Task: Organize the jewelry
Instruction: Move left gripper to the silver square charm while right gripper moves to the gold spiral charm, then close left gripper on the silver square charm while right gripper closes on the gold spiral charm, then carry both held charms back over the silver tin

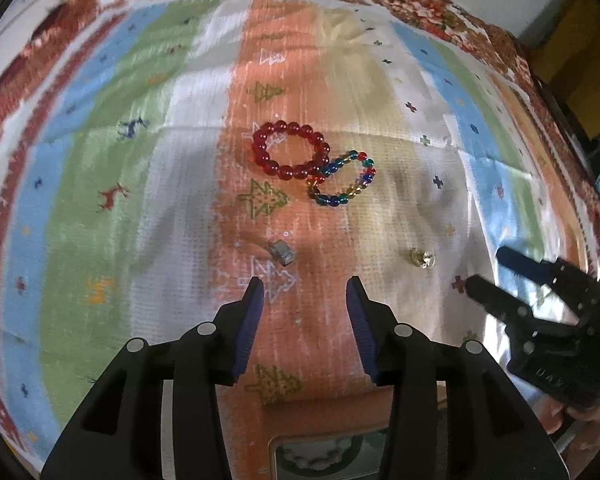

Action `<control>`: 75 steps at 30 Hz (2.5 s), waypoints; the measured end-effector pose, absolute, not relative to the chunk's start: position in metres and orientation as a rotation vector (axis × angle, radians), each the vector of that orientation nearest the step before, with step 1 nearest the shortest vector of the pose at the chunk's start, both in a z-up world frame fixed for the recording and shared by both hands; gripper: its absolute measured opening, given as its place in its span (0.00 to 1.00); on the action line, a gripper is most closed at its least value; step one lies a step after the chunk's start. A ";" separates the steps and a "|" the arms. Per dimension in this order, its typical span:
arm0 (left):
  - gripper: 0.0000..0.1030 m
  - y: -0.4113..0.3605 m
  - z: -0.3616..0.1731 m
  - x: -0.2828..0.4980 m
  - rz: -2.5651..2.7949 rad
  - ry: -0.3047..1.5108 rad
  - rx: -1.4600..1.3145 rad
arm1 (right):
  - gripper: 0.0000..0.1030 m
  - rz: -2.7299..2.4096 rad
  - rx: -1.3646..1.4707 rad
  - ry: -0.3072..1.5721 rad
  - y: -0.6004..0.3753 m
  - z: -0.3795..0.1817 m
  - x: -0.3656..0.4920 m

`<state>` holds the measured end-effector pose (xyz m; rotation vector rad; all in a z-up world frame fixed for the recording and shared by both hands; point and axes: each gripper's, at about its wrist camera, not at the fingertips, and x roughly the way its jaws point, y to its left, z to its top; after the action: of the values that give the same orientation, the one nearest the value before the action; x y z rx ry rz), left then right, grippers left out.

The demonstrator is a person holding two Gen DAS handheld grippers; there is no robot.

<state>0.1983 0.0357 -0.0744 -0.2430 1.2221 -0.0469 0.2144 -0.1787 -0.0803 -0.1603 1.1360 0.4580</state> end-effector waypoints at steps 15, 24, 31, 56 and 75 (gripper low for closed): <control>0.42 0.036 -0.099 0.228 -0.034 1.287 -0.211 | 0.57 0.458 -0.186 1.192 -0.169 -0.104 0.229; 0.42 0.037 -0.111 0.240 -0.037 1.321 -0.196 | 0.57 0.450 -0.194 1.227 -0.162 -0.120 0.240; 0.37 0.033 -0.119 0.249 -0.039 1.345 -0.189 | 0.57 0.453 -0.194 1.250 -0.159 -0.134 0.248; 0.08 0.032 -0.128 0.251 -0.030 1.361 -0.147 | 0.16 0.462 -0.202 1.256 -0.160 -0.135 0.252; 0.08 0.045 -0.087 0.220 -0.055 1.261 -0.187 | 0.16 0.506 -0.189 1.145 -0.156 -0.092 0.222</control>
<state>0.2204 0.0450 -0.0866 -0.1868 1.2606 -0.0552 0.2224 -0.1564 -0.0919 -0.1888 1.1449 0.5058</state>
